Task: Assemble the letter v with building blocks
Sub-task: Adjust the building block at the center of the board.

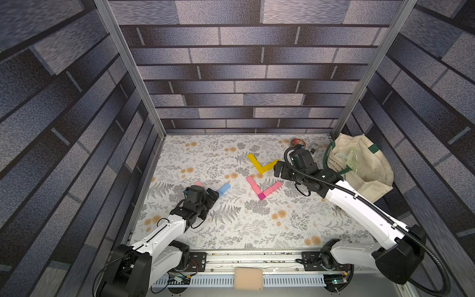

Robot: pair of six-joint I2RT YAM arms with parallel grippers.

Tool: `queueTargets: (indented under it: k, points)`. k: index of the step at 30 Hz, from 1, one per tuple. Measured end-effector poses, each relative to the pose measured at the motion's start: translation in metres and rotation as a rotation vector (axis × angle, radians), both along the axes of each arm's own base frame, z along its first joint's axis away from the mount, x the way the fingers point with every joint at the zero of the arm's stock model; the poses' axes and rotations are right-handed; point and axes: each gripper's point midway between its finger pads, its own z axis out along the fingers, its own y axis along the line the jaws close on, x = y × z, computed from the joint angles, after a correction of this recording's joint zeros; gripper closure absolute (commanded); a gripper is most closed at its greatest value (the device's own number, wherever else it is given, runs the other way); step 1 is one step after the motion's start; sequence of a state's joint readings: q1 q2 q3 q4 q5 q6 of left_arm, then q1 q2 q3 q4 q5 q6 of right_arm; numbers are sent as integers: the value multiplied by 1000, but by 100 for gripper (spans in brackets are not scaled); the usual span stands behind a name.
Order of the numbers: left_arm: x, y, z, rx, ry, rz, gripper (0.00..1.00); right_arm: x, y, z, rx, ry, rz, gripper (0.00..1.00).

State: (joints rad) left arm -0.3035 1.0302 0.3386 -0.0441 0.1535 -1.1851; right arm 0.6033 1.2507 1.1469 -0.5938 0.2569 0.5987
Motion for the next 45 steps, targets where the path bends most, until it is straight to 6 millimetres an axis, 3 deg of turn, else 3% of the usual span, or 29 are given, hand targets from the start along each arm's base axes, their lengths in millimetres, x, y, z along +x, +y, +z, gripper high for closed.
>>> queueTargets:
  k: [12, 45]
  points:
    - [3, 10, -1, 17, -2, 18, 0, 0, 0, 0, 0, -1, 0, 0]
    - [21, 9, 0, 29, -21, -13, 0, 0, 0, 0, -1, -1, -3, 0]
